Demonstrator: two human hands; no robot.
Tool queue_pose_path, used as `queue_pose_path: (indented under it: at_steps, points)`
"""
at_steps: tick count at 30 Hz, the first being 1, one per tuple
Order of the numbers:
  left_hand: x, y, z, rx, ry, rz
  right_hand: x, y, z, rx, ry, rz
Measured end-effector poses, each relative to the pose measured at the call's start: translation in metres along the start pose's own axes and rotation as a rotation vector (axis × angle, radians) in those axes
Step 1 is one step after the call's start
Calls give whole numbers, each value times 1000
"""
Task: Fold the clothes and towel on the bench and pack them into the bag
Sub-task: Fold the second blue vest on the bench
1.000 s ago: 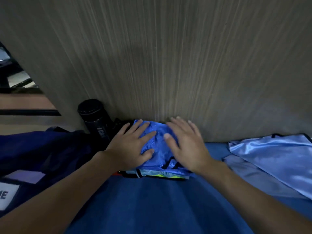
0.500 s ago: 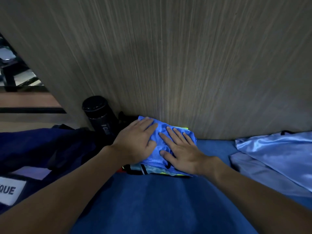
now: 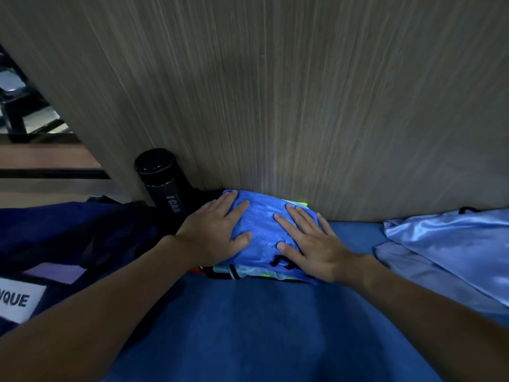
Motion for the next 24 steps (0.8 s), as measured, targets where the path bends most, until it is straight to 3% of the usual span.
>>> queue_pose_path:
  at_steps: [3,7,12,19,24]
  points:
    - [2,18,12,83,3,-20,-6,13,0,-24,-8,7]
    - [11,50,53,167,-64,98,-38,32,11,5,-32,74]
    - [32,53,147,186,-262,197,-105,49,63,-49,-156,112]
    - [56,8,285,75,-391,82,-222,50,174,-132,-396,125]
    - [77,-29,343,24,-432,4,-276,41,220,-143,-441,216]
Point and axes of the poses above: each hand's wrist, its own x-axis towards the middle knuckle, its own y-axis out of the back of the hand, z = x × y, the point moved 6 cm from there along x, towards the middle knuckle, and after that the axes turned 7 degrees about -x, right-handed, at the moved point
